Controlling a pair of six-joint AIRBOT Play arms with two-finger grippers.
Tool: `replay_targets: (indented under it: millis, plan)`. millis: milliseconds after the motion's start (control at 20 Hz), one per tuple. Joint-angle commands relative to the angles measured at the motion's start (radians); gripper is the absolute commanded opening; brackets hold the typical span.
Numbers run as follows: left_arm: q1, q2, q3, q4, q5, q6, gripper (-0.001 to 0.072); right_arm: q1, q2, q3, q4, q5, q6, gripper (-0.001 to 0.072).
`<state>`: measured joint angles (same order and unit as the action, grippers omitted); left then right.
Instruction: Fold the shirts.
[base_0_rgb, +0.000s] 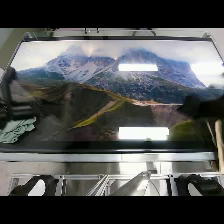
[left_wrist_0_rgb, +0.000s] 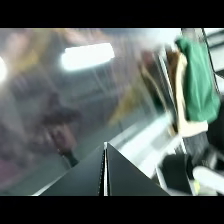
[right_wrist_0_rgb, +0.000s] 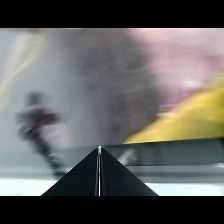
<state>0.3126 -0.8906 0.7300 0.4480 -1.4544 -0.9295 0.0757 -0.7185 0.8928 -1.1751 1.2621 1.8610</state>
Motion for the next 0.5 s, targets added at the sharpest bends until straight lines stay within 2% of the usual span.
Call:
replay_targets:
  millis: [0,150,450]
  plan:
    - [-0.124,0.121,-0.183,0.002,0.045,0.004,0.0027,0.269,0.167,-0.3,0.065,-0.327,0.055,0.0017]
    - [-0.178,0.195,-0.253,0.001,0.113,-0.02,0.0027,0.285,0.111,-0.328,0.07,-0.349,0.007,0.0018]
    - [-0.19,0.256,-0.256,0.002,0.095,-0.05,0.0028,0.285,0.095,-0.328,0.08,-0.338,-0.002,0.0018]
